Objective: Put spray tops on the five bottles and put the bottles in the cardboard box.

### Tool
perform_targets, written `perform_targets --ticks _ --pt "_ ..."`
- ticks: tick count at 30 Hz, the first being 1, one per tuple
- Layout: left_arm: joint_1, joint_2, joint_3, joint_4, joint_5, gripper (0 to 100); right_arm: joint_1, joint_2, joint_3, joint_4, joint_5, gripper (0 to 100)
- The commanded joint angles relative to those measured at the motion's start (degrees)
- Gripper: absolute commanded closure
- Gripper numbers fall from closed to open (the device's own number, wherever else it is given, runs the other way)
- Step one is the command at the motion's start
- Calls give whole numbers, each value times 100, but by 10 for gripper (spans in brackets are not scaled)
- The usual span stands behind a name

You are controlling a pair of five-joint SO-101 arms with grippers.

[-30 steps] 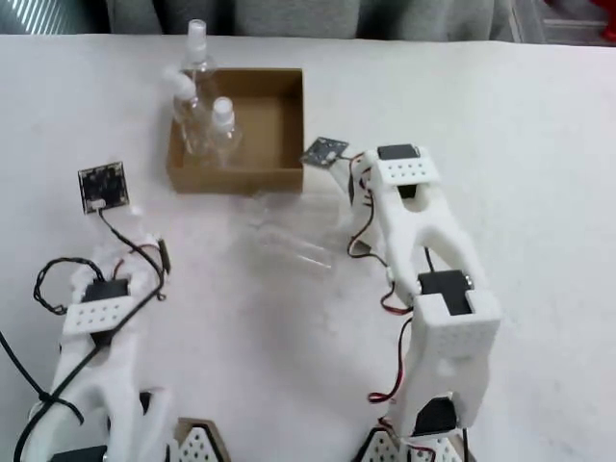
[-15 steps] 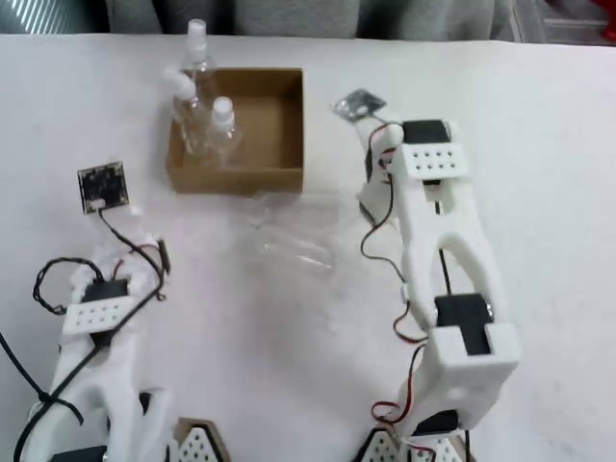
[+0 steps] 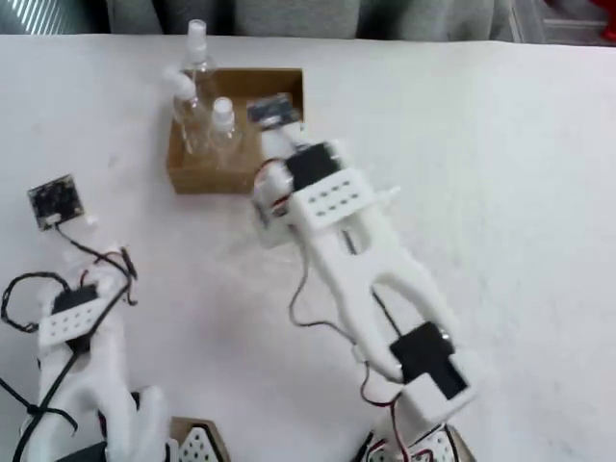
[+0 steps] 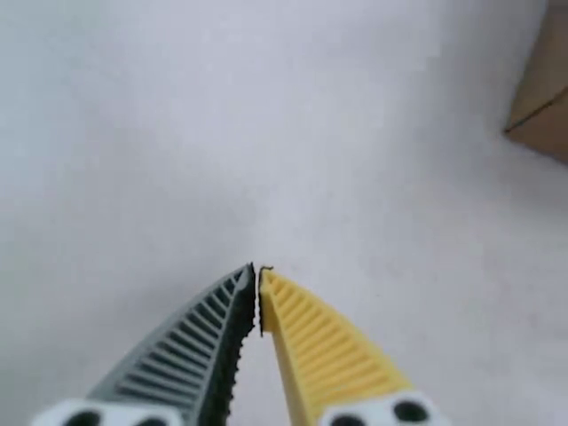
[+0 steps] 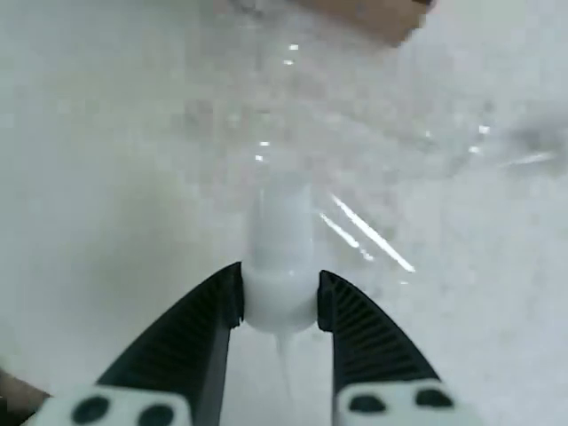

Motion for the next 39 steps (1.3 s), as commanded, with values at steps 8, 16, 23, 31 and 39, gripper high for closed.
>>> perform_targets --ticks 8,16,23,31,39 --pt "-321 -13 -88 237 62 978 -1077 1446 -273 -1499 -809 947" --pt "-312 -13 -88 229 62 978 -1253 1675 -281 -1938 -765 857" --pt "-312 -22 -88 229 62 978 -1297 1288 -932 -796 18 716" --pt "-312 -22 -88 9 62 977 -734 646 -1793 1218 730 683" --pt "259 -31 -70 -264 62 976 664 -690 -501 611 730 882"
